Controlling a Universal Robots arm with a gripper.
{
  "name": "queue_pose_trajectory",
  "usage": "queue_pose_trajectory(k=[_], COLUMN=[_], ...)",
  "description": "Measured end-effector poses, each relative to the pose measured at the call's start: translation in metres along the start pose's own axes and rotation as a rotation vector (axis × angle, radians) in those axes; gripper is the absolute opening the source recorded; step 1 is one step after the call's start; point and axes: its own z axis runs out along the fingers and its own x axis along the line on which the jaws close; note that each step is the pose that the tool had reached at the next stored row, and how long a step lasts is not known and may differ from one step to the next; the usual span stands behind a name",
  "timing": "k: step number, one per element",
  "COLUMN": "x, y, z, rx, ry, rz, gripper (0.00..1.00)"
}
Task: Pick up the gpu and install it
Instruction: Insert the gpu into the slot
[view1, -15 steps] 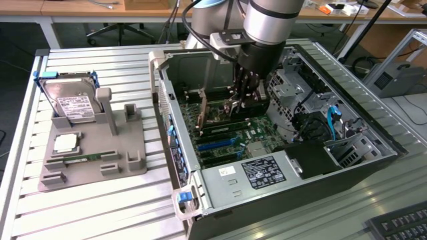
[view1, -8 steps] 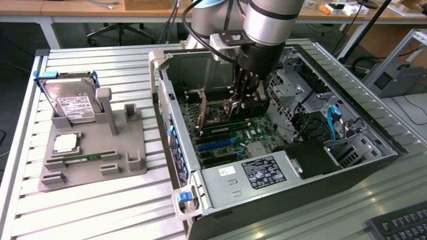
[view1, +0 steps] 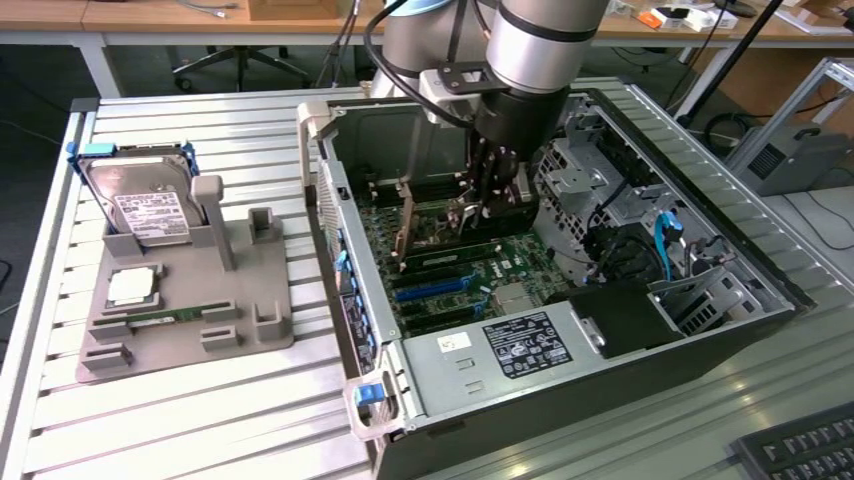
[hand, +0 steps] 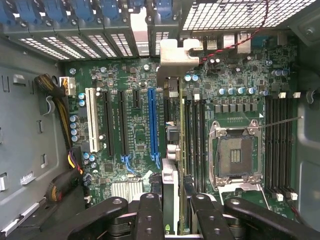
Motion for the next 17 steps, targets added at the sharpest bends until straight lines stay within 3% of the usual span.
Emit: queue_pose_trajectory(k=[17], x=[0.0005], y=[0.0], z=[0.0029], rx=[0.0], ry=[0.0001], rz=[0.0], gripper=[0.27])
